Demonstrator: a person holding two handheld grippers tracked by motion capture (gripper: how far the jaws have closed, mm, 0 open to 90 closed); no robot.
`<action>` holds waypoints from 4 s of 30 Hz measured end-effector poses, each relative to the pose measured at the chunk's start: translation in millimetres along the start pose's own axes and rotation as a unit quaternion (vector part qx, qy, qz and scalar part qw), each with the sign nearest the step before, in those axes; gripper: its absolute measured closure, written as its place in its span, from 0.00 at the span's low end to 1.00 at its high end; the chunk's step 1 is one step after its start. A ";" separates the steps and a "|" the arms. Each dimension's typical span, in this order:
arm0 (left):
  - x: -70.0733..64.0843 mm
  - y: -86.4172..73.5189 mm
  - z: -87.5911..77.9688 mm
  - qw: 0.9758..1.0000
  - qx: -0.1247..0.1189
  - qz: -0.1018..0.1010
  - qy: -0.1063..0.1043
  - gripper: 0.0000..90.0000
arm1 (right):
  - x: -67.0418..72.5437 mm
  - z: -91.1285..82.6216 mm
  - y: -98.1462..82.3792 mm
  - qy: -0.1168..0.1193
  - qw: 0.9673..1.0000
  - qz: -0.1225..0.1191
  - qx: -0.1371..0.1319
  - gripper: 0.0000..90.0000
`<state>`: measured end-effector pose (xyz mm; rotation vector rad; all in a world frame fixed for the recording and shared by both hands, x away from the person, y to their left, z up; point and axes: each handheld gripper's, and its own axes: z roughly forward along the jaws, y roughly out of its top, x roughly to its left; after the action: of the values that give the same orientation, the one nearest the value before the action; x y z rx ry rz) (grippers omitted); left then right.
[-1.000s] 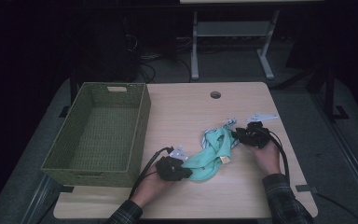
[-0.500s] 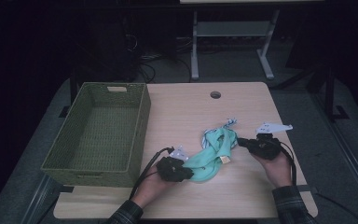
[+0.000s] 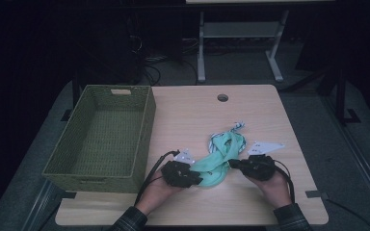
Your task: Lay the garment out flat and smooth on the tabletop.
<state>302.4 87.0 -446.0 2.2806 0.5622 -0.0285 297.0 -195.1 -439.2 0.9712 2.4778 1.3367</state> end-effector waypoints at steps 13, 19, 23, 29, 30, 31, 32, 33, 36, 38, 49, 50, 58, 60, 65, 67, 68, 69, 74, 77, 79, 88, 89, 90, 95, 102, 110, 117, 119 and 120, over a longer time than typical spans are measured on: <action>9.9 33.8 -8.6 0.999 -0.029 0.021 0.023 0.73 | 32.4 44.3 -5.1 0.033 0.996 -0.037 0.069 1.00; 32.3 61.8 5.4 0.998 -0.025 0.021 0.052 0.68 | 34.9 50.6 -9.1 0.033 0.995 -0.048 0.085 1.00; 50.9 78.8 14.6 0.997 -0.025 0.017 0.066 0.65 | 34.0 50.7 -9.6 0.035 0.995 -0.050 0.083 1.00; 75.8 92.8 32.9 0.996 -0.018 0.005 0.087 0.64 | 34.3 50.6 -9.5 0.034 0.994 -0.056 0.083 1.00; 78.4 93.5 35.5 0.996 -0.017 0.002 0.088 0.64 | 34.2 50.6 -9.5 0.034 0.994 -0.056 0.083 1.00; 81.6 94.1 38.6 0.996 -0.013 0.000 0.087 0.64 | 34.1 50.6 -9.5 0.034 0.994 -0.056 0.083 1.00; 83.8 94.3 43.0 0.996 -0.016 -0.006 0.085 0.64 | 34.1 50.7 -9.5 0.034 0.994 -0.058 0.084 1.00; 87.1 94.3 46.4 0.996 -0.006 0.000 0.084 0.64 | 34.2 50.7 -9.5 0.033 0.994 -0.058 0.083 1.00; 90.8 94.6 55.3 0.996 -0.008 -0.004 0.084 0.65 | 34.1 50.6 -9.5 0.034 0.994 -0.057 0.084 1.00; 92.5 95.7 60.1 0.996 -0.018 -0.010 0.081 0.65 | 34.2 50.7 -9.5 0.034 0.994 -0.058 0.084 1.00; 97.8 93.2 85.4 0.995 0.031 0.003 0.094 0.71 | 34.9 50.7 -9.5 0.032 0.994 -0.061 0.084 1.00; 98.1 92.2 86.2 0.995 0.030 0.005 0.093 0.74 | 34.8 50.7 -9.5 0.032 0.994 -0.061 0.083 1.00; 94.5 95.9 85.9 0.994 0.040 0.013 0.102 0.94 | 34.6 50.7 -9.7 0.033 0.994 -0.059 0.083 1.00; 94.8 96.9 82.5 0.995 0.031 0.008 0.098 0.95 | 34.8 50.6 -9.8 0.033 0.994 -0.059 0.083 1.00; 98.4 100.2 67.0 0.994 0.015 0.006 0.106 0.95 | 34.7 50.0 -9.8 0.033 0.994 -0.056 0.085 1.00; 101.9 100.8 60.2 0.994 0.011 0.004 0.112 0.95 | 34.8 49.7 -9.8 0.032 0.994 -0.058 0.086 1.00; 103.0 100.7 58.2 0.993 0.009 0.003 0.115 0.95 | 34.7 49.2 -9.9 0.031 0.994 -0.060 0.087 1.00; 105.0 100.5 54.6 0.993 0.009 0.000 0.117 0.95 | 34.7 48.7 -10.0 0.031 0.994 -0.061 0.088 1.00; 110.7 97.9 42.4 0.992 0.004 -0.009 0.128 0.95 | 31.8 41.6 -12.7 0.025 0.993 -0.063 0.095 1.00; 113.4 96.9 37.2 0.991 -0.005 -0.012 0.135 0.95 | 28.8 37.4 -14.4 0.020 0.993 -0.067 0.098 1.00; 115.7 96.1 33.4 0.990 -0.006 -0.015 0.141 0.95 | 26.8 35.2 -15.3 0.019 0.993 -0.065 0.100 1.00; 128.5 91.1 20.0 0.984 -0.017 -0.041 0.175 0.95 | 17.8 23.8 -20.9 0.010 0.993 -0.062 0.104 1.00; 129.4 90.4 19.5 0.983 -0.016 -0.043 0.179 0.95 | 16.2 21.9 -22.2 0.007 0.993 -0.059 0.104 1.00; 131.1 89.6 19.0 0.982 -0.014 -0.045 0.184 0.95 | 14.8 20.5 -22.9 0.005 0.993 -0.057 0.104 1.00; 136.0 86.9 20.4 0.978 -0.001 -0.048 0.204 0.95 | 7.1 12.2 -27.4 -0.007 0.994 -0.048 0.103 1.00; 129.4 87.5 24.7 0.980 -0.010 -0.051 0.191 0.86 | 6.0 11.6 -27.7 -0.006 0.994 -0.045 0.103 1.00; 97.9 83.0 12.6 0.988 -0.012 -0.043 0.148 0.74 | 5.7 11.9 -26.8 -0.008 0.994 -0.044 0.100 0.99; 64.4 57.6 8.5 0.994 -0.005 -0.032 0.109 0.81 | 4.4 5.9 -21.2 -0.009 0.997 -0.033 0.074 0.96; 56.1 50.6 5.8 0.994 -0.007 -0.034 0.102 0.81 | 2.5 4.1 -19.1 -0.014 0.997 -0.032 0.069 0.95; 51.4 47.0 5.0 0.994 -0.011 -0.037 0.098 0.81 | 1.2 3.8 -18.2 -0.016 0.997 -0.032 0.066 0.95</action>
<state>368.6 75.0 -427.1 2.2544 0.7456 0.1657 289.2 -198.8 -455.7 0.9232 2.5784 1.1420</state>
